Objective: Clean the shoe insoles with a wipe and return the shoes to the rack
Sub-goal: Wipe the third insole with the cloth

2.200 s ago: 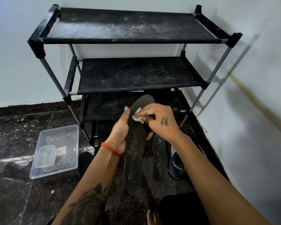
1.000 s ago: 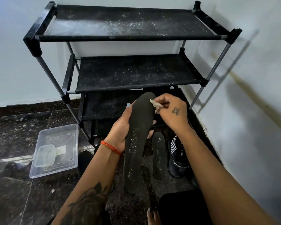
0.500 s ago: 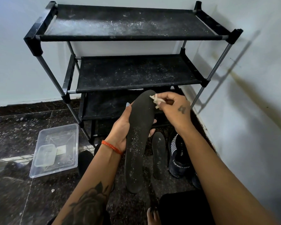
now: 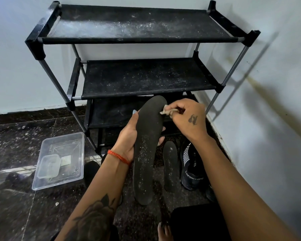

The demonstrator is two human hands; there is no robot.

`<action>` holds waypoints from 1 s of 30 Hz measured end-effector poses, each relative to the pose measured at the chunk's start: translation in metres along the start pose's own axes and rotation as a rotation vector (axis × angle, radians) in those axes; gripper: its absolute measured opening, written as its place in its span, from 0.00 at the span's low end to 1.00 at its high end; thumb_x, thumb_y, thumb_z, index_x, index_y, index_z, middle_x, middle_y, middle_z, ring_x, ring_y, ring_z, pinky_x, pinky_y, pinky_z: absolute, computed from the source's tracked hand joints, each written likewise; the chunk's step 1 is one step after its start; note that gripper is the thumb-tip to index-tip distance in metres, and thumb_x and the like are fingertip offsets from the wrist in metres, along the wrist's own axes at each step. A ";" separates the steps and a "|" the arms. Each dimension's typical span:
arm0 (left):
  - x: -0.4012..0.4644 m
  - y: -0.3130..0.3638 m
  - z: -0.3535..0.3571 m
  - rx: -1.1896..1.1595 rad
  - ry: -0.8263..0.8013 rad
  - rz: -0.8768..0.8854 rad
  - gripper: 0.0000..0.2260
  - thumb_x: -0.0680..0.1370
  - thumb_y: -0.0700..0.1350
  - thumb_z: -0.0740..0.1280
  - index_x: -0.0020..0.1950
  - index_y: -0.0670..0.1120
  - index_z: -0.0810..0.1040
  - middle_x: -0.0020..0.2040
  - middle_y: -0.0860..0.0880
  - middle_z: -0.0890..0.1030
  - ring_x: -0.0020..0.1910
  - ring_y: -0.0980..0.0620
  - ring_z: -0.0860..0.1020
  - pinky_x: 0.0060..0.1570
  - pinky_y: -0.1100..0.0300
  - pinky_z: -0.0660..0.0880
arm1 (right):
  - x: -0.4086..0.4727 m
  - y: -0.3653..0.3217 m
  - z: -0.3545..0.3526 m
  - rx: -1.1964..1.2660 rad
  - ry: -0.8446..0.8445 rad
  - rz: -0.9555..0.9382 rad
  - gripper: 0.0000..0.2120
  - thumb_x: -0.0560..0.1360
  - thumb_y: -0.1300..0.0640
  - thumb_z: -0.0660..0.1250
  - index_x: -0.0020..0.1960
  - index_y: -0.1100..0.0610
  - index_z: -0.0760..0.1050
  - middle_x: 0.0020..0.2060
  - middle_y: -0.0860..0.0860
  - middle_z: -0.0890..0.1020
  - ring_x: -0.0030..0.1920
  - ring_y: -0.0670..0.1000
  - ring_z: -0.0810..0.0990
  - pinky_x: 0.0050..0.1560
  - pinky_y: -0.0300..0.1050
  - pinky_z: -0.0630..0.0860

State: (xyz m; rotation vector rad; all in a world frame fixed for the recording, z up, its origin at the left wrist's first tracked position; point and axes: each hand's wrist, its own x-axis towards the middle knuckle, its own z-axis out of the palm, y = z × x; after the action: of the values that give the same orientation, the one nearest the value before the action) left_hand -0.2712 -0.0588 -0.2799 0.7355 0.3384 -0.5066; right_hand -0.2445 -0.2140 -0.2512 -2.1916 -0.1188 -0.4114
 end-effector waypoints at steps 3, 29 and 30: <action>0.000 -0.001 0.000 -0.020 -0.007 0.009 0.23 0.80 0.61 0.56 0.64 0.46 0.75 0.56 0.37 0.81 0.49 0.40 0.80 0.45 0.44 0.78 | -0.002 0.000 0.009 -0.007 -0.115 0.015 0.08 0.69 0.65 0.70 0.42 0.55 0.84 0.40 0.48 0.84 0.40 0.44 0.80 0.45 0.36 0.77; -0.006 0.003 0.002 0.036 0.044 0.039 0.23 0.80 0.61 0.54 0.61 0.44 0.76 0.49 0.38 0.81 0.39 0.41 0.79 0.38 0.49 0.79 | -0.001 0.006 -0.012 -0.122 -0.579 -0.019 0.09 0.68 0.67 0.71 0.41 0.53 0.84 0.40 0.46 0.84 0.42 0.38 0.79 0.46 0.27 0.73; -0.006 0.004 0.001 0.015 0.056 0.021 0.25 0.79 0.61 0.55 0.61 0.43 0.76 0.53 0.37 0.80 0.43 0.41 0.79 0.40 0.48 0.79 | -0.001 0.008 -0.013 -0.129 -0.488 -0.016 0.09 0.68 0.66 0.70 0.40 0.53 0.84 0.39 0.45 0.84 0.42 0.40 0.80 0.48 0.30 0.74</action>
State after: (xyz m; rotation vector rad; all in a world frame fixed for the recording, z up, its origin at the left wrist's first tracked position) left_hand -0.2737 -0.0556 -0.2742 0.7684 0.3789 -0.4693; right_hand -0.2467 -0.2290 -0.2500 -2.3800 -0.3840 0.1184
